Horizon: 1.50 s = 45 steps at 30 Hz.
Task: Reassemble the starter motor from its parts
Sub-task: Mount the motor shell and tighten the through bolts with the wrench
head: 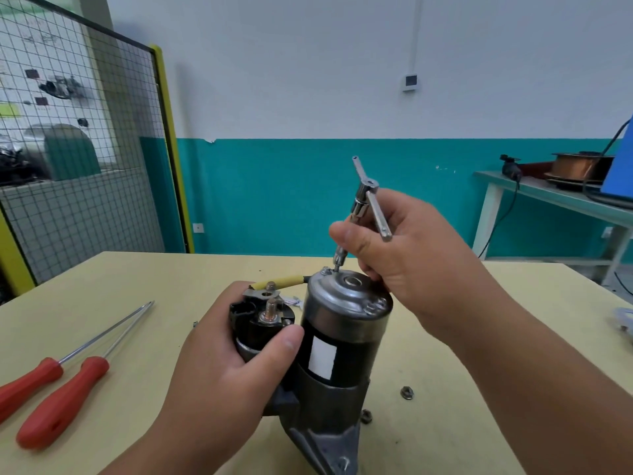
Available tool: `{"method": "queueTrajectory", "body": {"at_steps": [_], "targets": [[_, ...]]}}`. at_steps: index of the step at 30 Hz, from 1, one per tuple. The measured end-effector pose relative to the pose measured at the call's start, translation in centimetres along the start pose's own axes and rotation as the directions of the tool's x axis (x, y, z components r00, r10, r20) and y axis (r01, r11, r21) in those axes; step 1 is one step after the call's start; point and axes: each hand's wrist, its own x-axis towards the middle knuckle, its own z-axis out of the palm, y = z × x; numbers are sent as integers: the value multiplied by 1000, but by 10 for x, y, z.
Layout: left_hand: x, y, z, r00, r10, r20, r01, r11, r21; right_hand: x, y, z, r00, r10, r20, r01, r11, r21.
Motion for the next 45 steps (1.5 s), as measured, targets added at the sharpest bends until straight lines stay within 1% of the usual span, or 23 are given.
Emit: {"method": "queueTrajectory", "body": {"at_steps": [4,8,12,16,19,24,27,29,33,35,40,43,45], "targets": [[0,0,1,1000,-20,17,20,999,-48,0,2,3,1000,24,-14,-23,999,41],[0,-1,-1,1000,-16,17,16,999,-28,0,3,3,996,91,6,-91,992,82],[-1,-2,-1,1000,1,6,-1,1000,-6,0,4,3,998,55,2,-55,997,55],[-1,-1,0,1000,-3,16,4,1000,-27,0,10,8,996,54,-71,-44,990,137],[-1,-1,-1,1000,-4,13,5,1000,-16,-1,11,10,996,60,-68,-48,984,169],[0,-2,-1,1000,-27,-8,26,998,-65,0,9,10,996,90,-9,-88,991,100],[-1,-3,0,998,-54,10,55,993,-105,0,9,8,998,54,16,-55,997,63],[-2,-3,0,999,-36,14,37,995,-88,0,10,7,1000,24,3,-24,999,27],[-1,-1,0,1000,-7,8,7,998,-63,-1,11,10,999,28,-47,-24,996,86],[-1,-1,0,1000,-17,9,18,998,-62,-1,10,10,998,30,-59,-26,997,66],[0,-2,-1,1000,-24,7,25,998,-54,-1,9,9,998,56,-23,-54,996,74],[0,-3,-1,1000,-25,3,25,998,-52,0,8,8,995,103,6,-103,991,90],[0,-3,-2,1000,-20,0,20,999,-36,0,8,6,995,101,27,-103,991,85]]}}
